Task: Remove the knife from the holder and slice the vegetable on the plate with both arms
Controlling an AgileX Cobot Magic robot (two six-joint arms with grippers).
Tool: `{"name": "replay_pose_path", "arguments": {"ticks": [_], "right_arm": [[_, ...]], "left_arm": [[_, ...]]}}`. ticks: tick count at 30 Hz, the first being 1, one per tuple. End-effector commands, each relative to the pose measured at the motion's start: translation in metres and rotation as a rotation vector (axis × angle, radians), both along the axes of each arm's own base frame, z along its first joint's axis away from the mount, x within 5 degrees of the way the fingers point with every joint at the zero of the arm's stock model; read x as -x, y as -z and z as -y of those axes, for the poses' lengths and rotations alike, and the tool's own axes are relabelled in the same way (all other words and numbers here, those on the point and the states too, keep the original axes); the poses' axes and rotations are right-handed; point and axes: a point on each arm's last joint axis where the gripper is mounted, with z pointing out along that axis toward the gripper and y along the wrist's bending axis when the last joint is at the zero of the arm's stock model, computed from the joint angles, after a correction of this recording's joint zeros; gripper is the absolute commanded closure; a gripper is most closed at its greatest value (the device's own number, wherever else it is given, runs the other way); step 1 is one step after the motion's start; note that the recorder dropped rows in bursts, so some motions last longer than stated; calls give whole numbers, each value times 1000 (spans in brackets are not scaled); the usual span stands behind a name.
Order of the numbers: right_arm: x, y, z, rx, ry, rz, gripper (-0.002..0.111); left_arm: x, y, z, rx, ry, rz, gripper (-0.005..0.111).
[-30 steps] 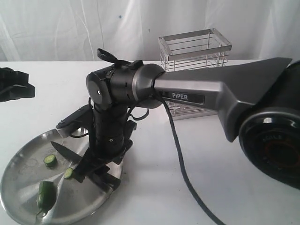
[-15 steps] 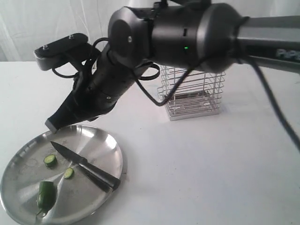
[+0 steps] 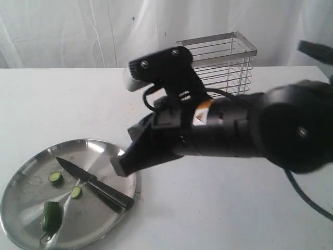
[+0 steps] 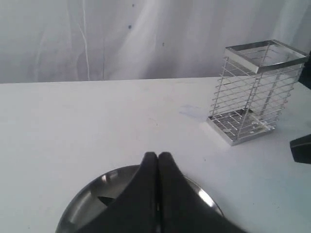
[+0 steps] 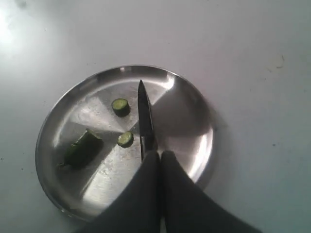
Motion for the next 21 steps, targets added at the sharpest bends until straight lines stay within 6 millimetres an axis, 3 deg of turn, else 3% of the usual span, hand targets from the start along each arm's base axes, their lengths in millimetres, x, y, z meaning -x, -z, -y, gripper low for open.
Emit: {"name": "replay_pose_path", "arguments": {"ticks": [1, 6, 16, 21], "right_arm": [[17, 5, 27, -76, 67, 26, 108], [31, 9, 48, -138, 108, 72, 108], [43, 23, 71, -236, 191, 114, 108], [54, 39, 90, -259, 222, 162, 108]], "left_arm": [[9, 5, 5, 9, 58, -28, 107], [9, 5, 5, 9, 56, -25, 107], [8, 5, 5, 10, 51, -21, 107], [7, 26, 1, -66, 26, -63, 107]]}}
